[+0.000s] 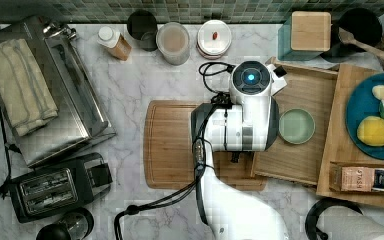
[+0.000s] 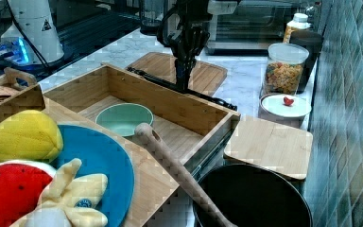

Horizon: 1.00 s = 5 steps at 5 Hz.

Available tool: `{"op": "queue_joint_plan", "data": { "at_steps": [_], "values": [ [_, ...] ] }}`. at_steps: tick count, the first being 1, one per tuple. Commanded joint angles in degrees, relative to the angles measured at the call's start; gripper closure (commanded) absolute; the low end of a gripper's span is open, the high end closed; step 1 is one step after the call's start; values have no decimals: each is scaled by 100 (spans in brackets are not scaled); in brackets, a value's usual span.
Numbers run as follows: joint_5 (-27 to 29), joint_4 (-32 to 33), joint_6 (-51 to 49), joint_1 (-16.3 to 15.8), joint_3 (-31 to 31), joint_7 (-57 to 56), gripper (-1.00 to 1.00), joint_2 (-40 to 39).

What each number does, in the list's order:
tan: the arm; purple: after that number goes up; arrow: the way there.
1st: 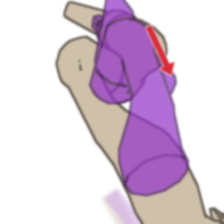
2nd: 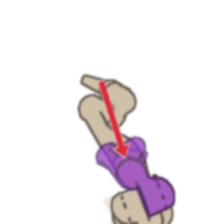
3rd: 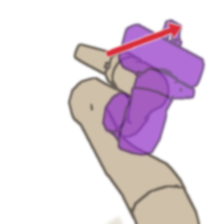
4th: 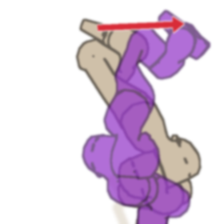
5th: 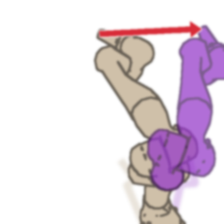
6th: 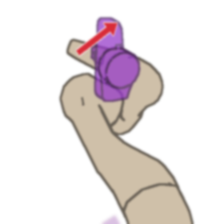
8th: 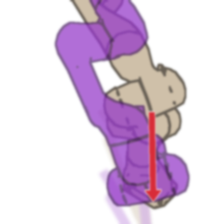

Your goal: Close the drawer.

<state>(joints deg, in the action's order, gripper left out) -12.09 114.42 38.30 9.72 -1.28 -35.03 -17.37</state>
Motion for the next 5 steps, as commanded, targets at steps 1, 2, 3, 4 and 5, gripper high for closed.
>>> {"op": "queue_joint_plan", "data": {
  "at_steps": [1,2,3,4,5],
  "values": [
    [453,-343,-211,578,303,-671,100,-157],
    [409,-357,-285,526,377,-581,100,-133],
    [443,-454,-332,643,386,-798,100,-164],
    [406,-478,-362,796,340,-985,100,-153],
    [338,-559,-536,840,326,-969,100,-116]
  ]
}}
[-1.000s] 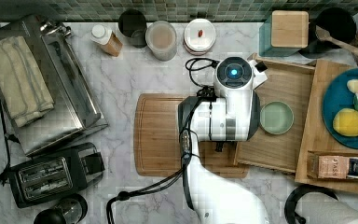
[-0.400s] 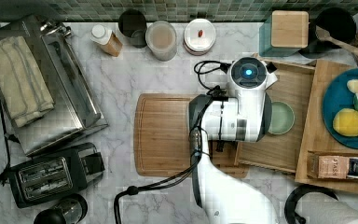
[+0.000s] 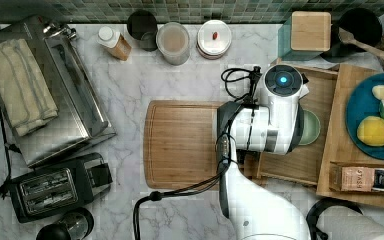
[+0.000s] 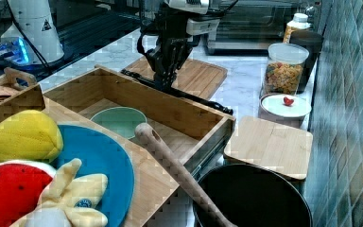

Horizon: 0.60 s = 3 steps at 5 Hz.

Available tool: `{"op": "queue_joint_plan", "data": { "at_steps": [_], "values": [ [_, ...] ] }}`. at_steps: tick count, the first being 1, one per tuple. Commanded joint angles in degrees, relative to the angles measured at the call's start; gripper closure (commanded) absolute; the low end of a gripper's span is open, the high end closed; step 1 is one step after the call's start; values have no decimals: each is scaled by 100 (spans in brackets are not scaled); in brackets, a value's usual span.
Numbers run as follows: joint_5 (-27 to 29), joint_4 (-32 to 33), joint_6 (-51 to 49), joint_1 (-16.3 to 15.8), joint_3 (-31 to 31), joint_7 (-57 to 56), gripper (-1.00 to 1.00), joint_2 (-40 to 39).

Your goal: Close the drawer.

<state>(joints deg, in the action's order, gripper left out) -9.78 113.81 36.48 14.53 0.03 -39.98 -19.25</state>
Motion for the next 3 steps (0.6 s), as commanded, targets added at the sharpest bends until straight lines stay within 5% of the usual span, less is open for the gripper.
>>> {"op": "queue_joint_plan", "data": {
  "at_steps": [1,3],
  "values": [
    [61,-535,-513,277,171,-142,100,157],
    [70,-536,-512,254,196,-149,100,156]
  ]
}}
